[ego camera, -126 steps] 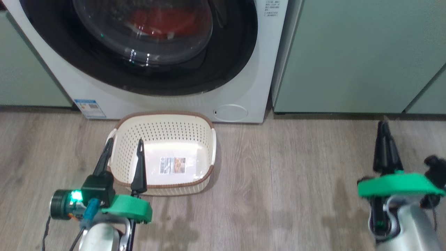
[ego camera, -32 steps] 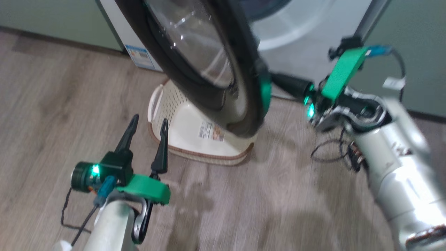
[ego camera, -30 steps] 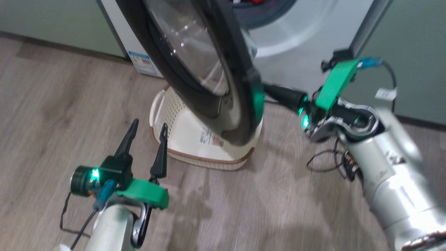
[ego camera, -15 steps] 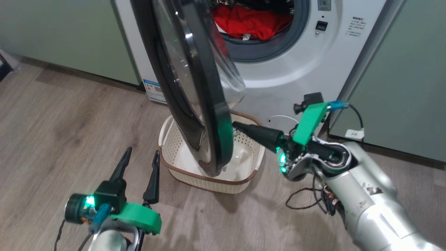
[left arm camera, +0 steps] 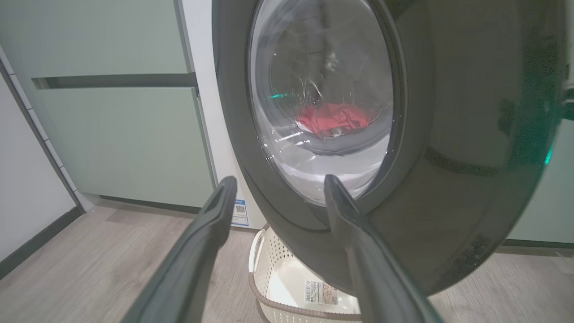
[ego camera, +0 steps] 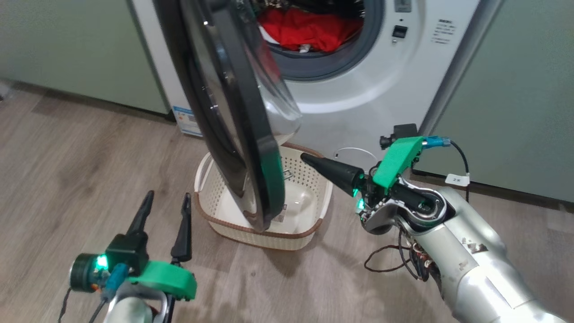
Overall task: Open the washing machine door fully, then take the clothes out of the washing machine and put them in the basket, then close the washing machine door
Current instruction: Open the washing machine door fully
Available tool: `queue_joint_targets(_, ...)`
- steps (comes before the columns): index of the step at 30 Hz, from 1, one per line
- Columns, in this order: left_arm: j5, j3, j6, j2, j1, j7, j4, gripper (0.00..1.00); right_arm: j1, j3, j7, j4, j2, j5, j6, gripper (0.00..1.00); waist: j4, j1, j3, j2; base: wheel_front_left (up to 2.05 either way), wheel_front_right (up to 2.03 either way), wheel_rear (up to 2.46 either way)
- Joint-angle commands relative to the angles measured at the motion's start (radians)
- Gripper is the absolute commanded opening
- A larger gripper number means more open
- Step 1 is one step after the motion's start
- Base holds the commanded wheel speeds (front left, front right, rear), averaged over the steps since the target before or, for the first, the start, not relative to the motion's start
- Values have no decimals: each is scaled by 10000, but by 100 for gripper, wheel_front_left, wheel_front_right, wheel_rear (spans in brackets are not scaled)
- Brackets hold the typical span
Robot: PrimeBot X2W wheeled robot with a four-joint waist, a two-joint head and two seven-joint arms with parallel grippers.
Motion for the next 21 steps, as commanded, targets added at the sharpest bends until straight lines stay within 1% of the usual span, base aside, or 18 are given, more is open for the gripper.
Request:
queue_joint_targets(1, -91, 433, 10, 102, -181, -67, -308, 100, -43, -117, -191, -349, 176, -142, 4, 2, -208, 0, -74, 0, 0, 0, 0)
queue_joint_targets(3, -102, 572, 2, 102, -157, -67, -304, 100, 104, -291, -434, -386, 176, -318, 4, 44, -412, 0, -124, 0, 0, 0, 0)
queue_joint_targets(4, -108, 648, -8, 102, -152, -67, -303, 100, 191, -402, -548, -417, 177, -395, 4, 84, -516, 0, -150, 0, 0, 0, 0)
queue_joint_targets(5, -113, 733, -20, 105, -148, -67, -305, 100, 281, -514, -626, -452, 177, -461, 4, 100, -627, 0, -176, 0, 0, 0, 0)
queue_joint_targets(6, -113, 733, -20, 105, -148, -67, -305, 100, 281, -514, -626, -452, 177, -461, 4, 100, -627, 0, -176, 0, 0, 0, 0)
queue_joint_targets(10, -119, 1080, -78, 138, -128, -67, -301, 100, 692, -1031, -1255, -853, 40, -983, 4, 100, -1078, 0, -257, 0, 0, 0, 0)
queue_joint_targets(15, -151, 1497, -158, 181, -211, -67, -206, 100, 1318, -1243, -2585, -1546, -504, -2038, 4, 100, -1521, 0, -331, 0, 0, 0, 0)
queue_joint_targets(18, -162, 1733, -207, 204, -293, -67, -103, 100, 1677, -1287, -3899, -1804, -952, -2670, 4, 100, -1713, 0, -387, 0, 0, 0, 0)
queue_joint_targets(21, -160, 1925, -248, 205, -378, -67, -32, 100, 2031, -1306, -5547, -1969, -1482, -3244, 4, 100, -1832, 0, -423, 0, 0, 0, 0)
